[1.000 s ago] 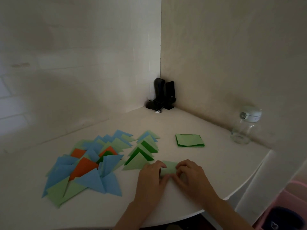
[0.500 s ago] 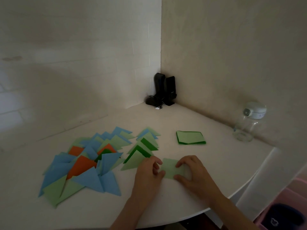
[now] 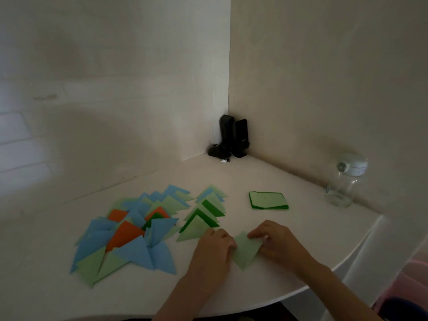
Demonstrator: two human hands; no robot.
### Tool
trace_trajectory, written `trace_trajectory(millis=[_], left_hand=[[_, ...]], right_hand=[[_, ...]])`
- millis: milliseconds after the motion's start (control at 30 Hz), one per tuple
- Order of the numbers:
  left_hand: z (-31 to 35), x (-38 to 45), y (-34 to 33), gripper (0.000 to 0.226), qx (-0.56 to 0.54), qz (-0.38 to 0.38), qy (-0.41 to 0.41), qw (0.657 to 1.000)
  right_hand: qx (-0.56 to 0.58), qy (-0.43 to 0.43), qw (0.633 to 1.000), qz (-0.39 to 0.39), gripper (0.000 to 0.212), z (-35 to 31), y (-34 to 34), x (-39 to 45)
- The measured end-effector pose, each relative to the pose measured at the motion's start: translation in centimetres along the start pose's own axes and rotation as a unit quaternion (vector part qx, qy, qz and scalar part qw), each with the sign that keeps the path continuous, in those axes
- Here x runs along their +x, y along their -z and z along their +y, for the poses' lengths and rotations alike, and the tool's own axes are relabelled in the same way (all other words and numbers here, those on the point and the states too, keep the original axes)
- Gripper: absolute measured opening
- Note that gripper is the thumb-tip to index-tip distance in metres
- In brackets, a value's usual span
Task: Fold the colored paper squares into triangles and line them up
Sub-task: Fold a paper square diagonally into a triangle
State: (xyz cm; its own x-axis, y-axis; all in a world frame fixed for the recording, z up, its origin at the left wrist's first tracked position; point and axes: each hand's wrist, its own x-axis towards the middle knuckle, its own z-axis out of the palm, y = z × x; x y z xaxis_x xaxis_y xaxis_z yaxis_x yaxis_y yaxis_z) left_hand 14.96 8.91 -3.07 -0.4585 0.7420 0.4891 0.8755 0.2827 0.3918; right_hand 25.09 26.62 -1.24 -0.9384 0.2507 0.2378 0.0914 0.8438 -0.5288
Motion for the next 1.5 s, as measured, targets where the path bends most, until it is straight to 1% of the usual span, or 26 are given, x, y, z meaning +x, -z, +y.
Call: trace_trajectory(millis=[33,67,100,133,233,300,367,433,467,533,567,600,633,733,767,833,900,1033,1133,1233,1333,1500], left_hand=[[0.4,-0.3,0.2,0.023,0.026,-0.009,-0.019,0.999],[0.9,-0.5,0.5,0.033,0.052,-0.028,-0.023,0.998],[1.3,-0.8,0.7,0.043,0.079,-0.044,-0.017,0.996],[1.4,-1.1,0.7,0.047,0.103,-0.048,-0.014,0.993],[1.8,-1.6,0.6,0.043,0.136,-0.043,-0.016,0.99],[1.7,-1.7,0.7,0.046,0.129,-0.055,-0.009,0.99],[1.2,-1.8,0.6,0.046,0.104,-0.047,-0.006,0.993],[0.6,-2.0,0.3,0.039,0.06,-0.025,-0.005,0.998],[0.2,-2.2,0.1,0.031,0.041,-0.012,-0.001,0.999],[-0.6,-2.4,0.1,0.01,0.033,0.025,0.011,0.999],[-1.0,-2.5,0.1,0.005,0.04,0.043,0.017,0.998],[-1.2,-2.6,0.1,0.007,0.048,0.055,0.025,0.997],[-1.4,-2.7,0.2,0.009,0.053,0.066,0.037,0.996],[-1.7,-3.1,0.4,0.019,0.035,0.089,0.115,0.989],[-1.8,-3.2,0.3,0.022,0.032,0.097,0.137,0.985],[-1.8,-3.2,0.2,0.026,0.044,0.102,0.159,0.981],[-1.6,-3.1,0.0,0.026,0.061,0.103,0.169,0.978],[-1.3,-2.9,-0.3,0.032,0.092,0.094,0.187,0.974],[-1.3,-2.8,-0.4,0.035,0.087,0.097,0.191,0.973],[-1.3,-2.7,-0.2,0.033,0.058,0.09,0.209,0.972],[-1.5,-2.8,0.1,0.033,0.028,0.082,0.207,0.975],[-1.7,-2.8,0.8,0.026,-0.006,0.044,0.21,0.977]], right_hand=[[-0.011,0.0,1.0,-0.003,0.029,-0.2,0.1,-0.1],[-0.022,-0.002,1.0,-0.013,0.028,-0.4,0.1,-0.2],[-0.029,-0.002,0.999,-0.023,0.029,-0.4,0.1,-0.5],[-0.031,-0.001,0.999,-0.029,0.03,-0.4,0.0,-0.7],[-0.02,0.019,0.999,-0.021,0.022,-0.4,-0.4,-1.4],[-0.017,0.032,0.999,-0.014,0.024,-0.7,-0.6,-1.6],[-0.012,0.037,0.999,-0.004,0.027,-1.0,-0.8,-1.7],[-0.015,0.041,0.999,0.016,0.028,-1.0,-1.3,-1.5],[-0.022,0.03,0.999,0.017,0.032,-1.0,-1.5,-1.4],[-0.044,0.0,0.999,0.0,0.048,-0.9,-1.9,-1.2],[-0.048,-0.014,0.999,-0.009,0.059,-1.0,-2.1,-1.1],[-0.048,-0.028,0.998,-0.015,0.065,-1.1,-2.3,-1.0],[-0.047,-0.04,0.998,-0.018,0.063,-1.3,-2.4,-0.8],[-0.052,-0.068,0.996,-0.019,0.04,-1.8,-2.6,-0.5],[-0.053,-0.073,0.996,-0.018,0.036,-2.0,-2.6,-0.5],[-0.053,-0.082,0.995,-0.01,0.038,-2.0,-2.8,-0.5],[-0.047,-0.089,0.995,0.002,0.042,-2.0,-3.0,-0.4],[-0.027,-0.098,0.994,0.039,0.041,-2.0,-3.5,-0.5],[-0.01,-0.115,0.991,0.062,0.041,-1.9,-3.7,-0.6],[-0.004,-0.132,0.99,0.048,0.036,-1.8,-3.7,-0.4],[0.015,-0.147,0.988,0.035,0.029,-1.9,-3.2,-0.3],[0.049,-0.129,0.99,0.012,0.023,-2.1,-2.1,-0.5]])
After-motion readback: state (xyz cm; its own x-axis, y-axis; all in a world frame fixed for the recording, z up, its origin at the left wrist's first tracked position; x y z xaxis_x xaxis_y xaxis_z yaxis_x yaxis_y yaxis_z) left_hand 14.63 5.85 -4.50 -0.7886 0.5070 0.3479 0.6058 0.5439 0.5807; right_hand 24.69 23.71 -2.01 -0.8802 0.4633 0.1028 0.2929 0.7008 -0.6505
